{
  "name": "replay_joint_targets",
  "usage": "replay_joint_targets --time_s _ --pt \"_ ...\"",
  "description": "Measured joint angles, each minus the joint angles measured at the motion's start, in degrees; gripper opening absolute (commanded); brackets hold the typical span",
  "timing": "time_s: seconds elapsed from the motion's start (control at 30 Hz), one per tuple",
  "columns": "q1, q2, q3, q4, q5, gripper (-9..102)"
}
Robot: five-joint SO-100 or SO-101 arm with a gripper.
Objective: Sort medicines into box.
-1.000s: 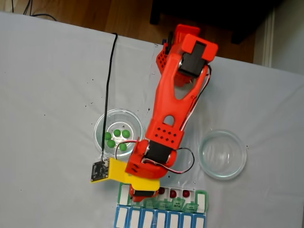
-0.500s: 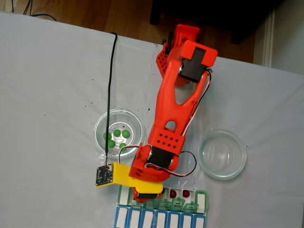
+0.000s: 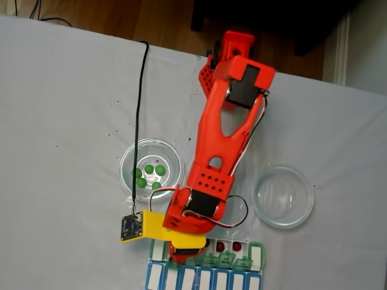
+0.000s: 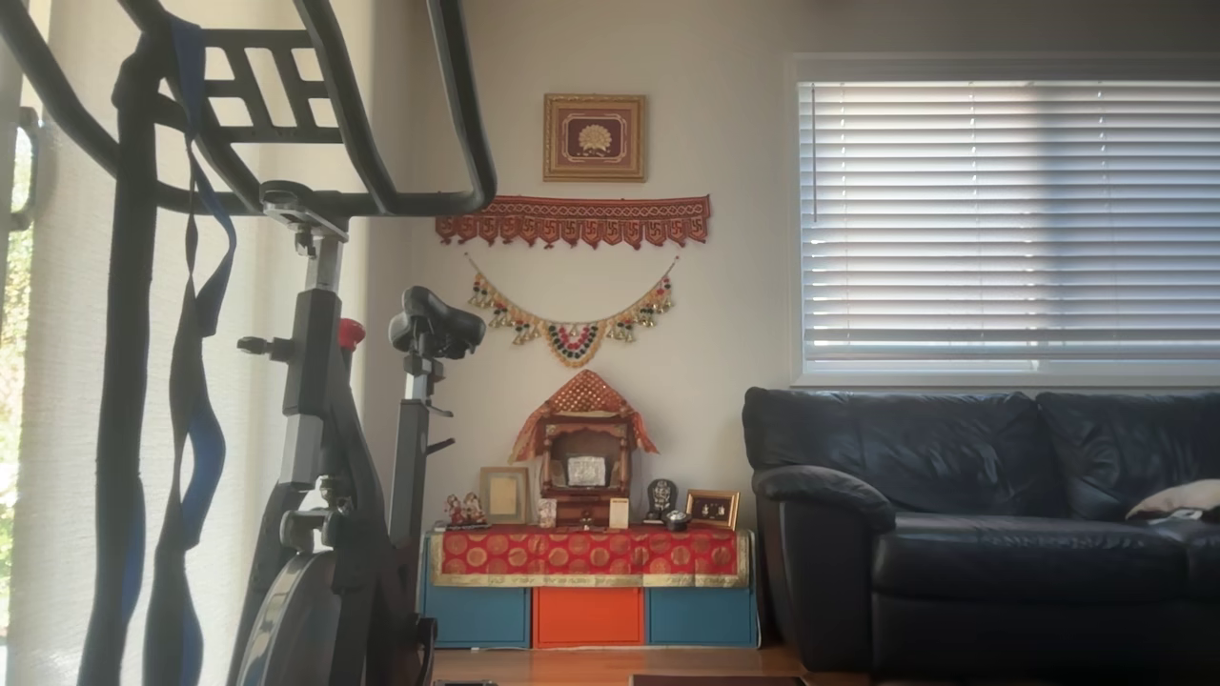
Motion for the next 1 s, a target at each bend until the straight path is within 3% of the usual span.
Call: replay_joint_targets --time_s 0.67,0.8,0.93,1.0 --pt "0.0 0.0 0.4 -1.1 -0.5 24" --pt "0.0 0.6 1.1 -1.7 -0.5 19" --pt "0.1 2.8 2.5 -1.9 -0.1 2" --pt "0.4 4.7 3.1 -1.0 0.3 1"
